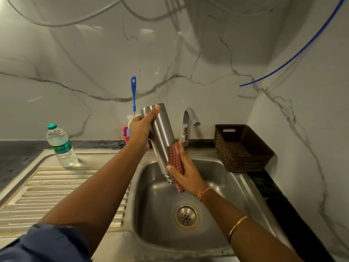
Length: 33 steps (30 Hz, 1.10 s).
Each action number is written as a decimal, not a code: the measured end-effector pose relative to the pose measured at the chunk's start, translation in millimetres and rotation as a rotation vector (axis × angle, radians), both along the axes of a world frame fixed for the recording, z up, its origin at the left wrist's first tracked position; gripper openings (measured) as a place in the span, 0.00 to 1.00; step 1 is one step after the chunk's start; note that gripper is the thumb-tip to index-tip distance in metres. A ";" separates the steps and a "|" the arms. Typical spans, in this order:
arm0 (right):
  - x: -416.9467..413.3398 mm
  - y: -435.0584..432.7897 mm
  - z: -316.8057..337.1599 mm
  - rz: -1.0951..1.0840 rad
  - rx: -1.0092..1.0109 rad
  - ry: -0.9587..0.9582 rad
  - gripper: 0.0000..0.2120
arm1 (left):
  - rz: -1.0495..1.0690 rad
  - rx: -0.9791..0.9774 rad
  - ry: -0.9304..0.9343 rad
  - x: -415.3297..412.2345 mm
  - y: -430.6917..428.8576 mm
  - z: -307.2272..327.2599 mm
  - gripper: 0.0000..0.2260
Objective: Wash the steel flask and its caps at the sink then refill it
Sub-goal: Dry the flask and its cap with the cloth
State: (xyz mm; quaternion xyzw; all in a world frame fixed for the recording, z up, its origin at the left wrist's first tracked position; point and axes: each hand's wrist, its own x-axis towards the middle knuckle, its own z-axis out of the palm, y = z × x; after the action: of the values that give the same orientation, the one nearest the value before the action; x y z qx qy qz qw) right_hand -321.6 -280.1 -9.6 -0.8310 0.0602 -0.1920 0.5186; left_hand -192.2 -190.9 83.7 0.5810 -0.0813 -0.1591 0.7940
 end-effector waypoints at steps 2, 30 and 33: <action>0.7 0.8 0.7 -0.034 -0.070 0.026 0.36 | 0.044 0.018 0.008 -0.4 -0.1 -3.2 0.26; 25.5 -32.4 71.4 0.193 0.556 0.045 0.24 | -0.138 -0.019 -0.031 -16.9 1.0 3.7 0.26; 12.8 -35.9 48.9 0.272 0.778 0.253 0.35 | -0.113 -0.117 0.104 -6.6 4.2 6.1 0.34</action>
State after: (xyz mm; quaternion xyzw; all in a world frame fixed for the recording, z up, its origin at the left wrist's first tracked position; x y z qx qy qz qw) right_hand -308.8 -316.1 39.3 -0.5911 0.0811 0.0184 0.8023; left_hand -198.7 -186.7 89.8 0.5192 -0.0816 -0.2284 0.8195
